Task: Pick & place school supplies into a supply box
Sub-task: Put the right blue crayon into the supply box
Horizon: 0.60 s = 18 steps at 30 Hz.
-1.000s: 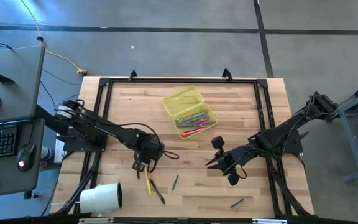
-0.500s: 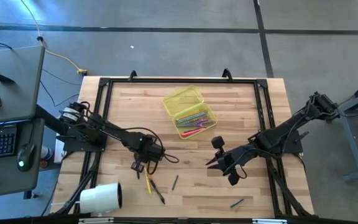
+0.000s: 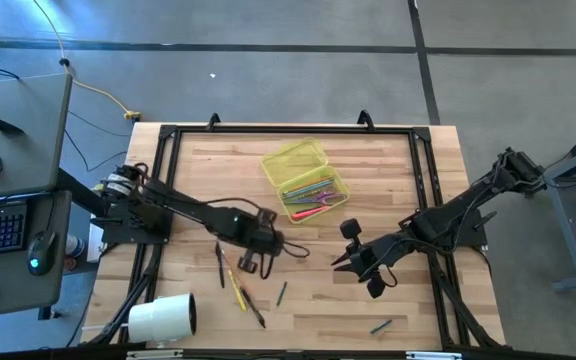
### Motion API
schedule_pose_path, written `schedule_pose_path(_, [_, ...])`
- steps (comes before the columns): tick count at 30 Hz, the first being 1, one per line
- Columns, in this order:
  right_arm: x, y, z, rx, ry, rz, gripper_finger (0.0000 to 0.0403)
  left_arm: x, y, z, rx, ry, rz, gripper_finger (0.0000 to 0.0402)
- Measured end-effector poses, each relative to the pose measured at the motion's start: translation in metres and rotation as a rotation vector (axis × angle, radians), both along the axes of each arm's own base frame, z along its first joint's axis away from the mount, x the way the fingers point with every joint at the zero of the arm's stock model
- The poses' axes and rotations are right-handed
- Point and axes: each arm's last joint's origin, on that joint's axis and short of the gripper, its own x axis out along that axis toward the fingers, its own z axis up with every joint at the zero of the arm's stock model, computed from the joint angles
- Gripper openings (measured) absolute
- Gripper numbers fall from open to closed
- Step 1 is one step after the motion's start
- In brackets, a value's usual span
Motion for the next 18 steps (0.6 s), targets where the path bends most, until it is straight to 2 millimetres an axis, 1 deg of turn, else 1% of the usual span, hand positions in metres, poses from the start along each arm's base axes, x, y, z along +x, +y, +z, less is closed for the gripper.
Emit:
schedule_pose_path(3, [0.000, 0.000, 0.000, 0.004, 0.001, -0.003, 0.0041, 0.012, 0.014, 0.018, 0.019, -0.052, 0.026, 0.0036])
schedule_pose_path(6, [0.000, 0.000, 0.000, 0.005, 0.002, -0.003, 0.0039, 0.018, 0.032, 0.027, -0.009, -0.068, 0.072, 0.0033])
schedule_pose_path(8, [0.000, 0.000, 0.000, 0.017, 0.005, -0.011, 0.0036, 0.019, 0.043, 0.029, -0.043, -0.056, 0.111, 0.0034])
schedule_pose_path(10, [0.000, 0.000, 0.000, 0.036, 0.011, -0.023, 0.0035, 0.017, 0.051, 0.028, -0.087, -0.028, 0.146, 0.0042])
schedule_pose_path(13, [0.000, 0.000, 0.000, 0.048, 0.014, -0.031, 0.0037, 0.015, 0.059, 0.019, -0.129, 0.000, 0.133, 0.0067])
schedule_pose_path(16, [0.000, 0.000, 0.000, 0.046, 0.013, -0.030, 0.0039, 0.012, 0.060, 0.007, -0.122, -0.001, 0.085, 0.0103])
schedule_pose_path(18, [0.000, 0.000, 0.000, 0.046, 0.013, -0.030, 0.0039, 0.013, 0.060, -0.002, -0.113, -0.032, 0.049, 0.0129])
